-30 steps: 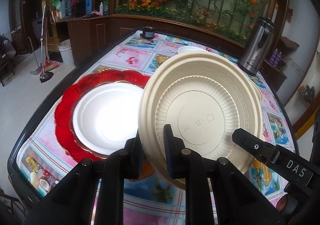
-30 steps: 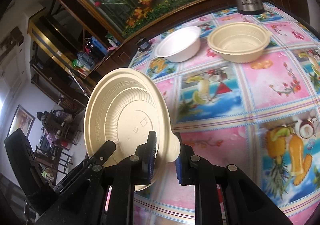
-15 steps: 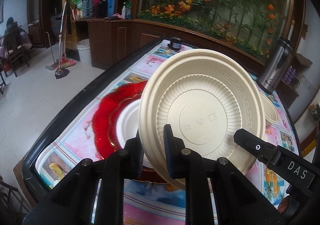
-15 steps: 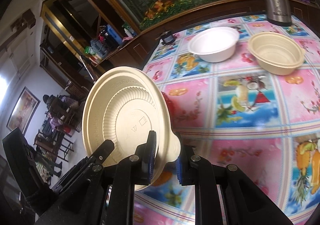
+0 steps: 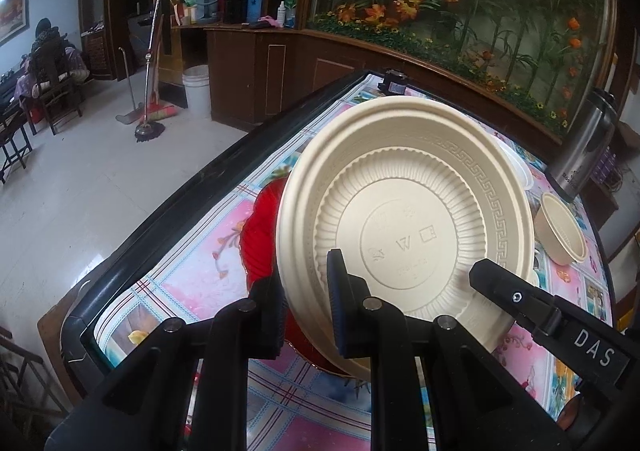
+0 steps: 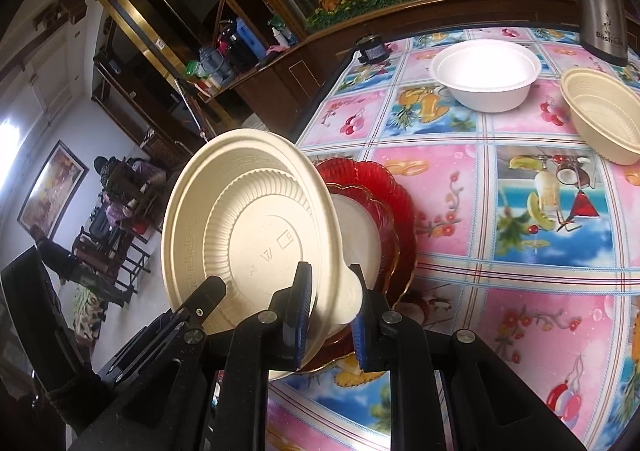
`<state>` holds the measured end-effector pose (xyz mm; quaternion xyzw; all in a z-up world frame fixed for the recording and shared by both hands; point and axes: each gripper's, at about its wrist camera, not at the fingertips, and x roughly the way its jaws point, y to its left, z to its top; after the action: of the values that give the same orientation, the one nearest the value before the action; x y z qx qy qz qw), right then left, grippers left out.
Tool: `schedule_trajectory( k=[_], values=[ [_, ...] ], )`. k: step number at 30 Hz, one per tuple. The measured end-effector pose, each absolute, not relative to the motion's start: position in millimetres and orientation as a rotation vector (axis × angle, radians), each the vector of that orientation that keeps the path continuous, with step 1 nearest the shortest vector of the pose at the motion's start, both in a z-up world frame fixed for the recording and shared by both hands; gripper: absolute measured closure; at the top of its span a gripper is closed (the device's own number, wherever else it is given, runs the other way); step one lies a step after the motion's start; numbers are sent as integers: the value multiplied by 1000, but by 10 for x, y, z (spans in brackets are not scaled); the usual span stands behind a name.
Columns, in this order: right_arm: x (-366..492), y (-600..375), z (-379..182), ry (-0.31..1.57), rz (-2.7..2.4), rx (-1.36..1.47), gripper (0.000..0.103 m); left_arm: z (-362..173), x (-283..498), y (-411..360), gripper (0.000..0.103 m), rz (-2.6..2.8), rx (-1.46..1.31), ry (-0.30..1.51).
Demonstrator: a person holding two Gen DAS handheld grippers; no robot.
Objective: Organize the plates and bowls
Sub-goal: 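Lift the beige plastic plate and carry it to the red plate stack, then lower the beige plastic plate onto the white foam plate on the stack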
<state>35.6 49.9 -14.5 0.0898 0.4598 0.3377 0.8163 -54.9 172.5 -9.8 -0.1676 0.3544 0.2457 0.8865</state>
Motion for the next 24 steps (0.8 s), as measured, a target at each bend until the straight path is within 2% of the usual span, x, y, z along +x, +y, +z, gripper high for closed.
schedule_trajectory(
  k=[24],
  values=[
    [376,626,-202,1013,703,164,85,-135,-458,1813,87,499,-351,783]
  ],
)
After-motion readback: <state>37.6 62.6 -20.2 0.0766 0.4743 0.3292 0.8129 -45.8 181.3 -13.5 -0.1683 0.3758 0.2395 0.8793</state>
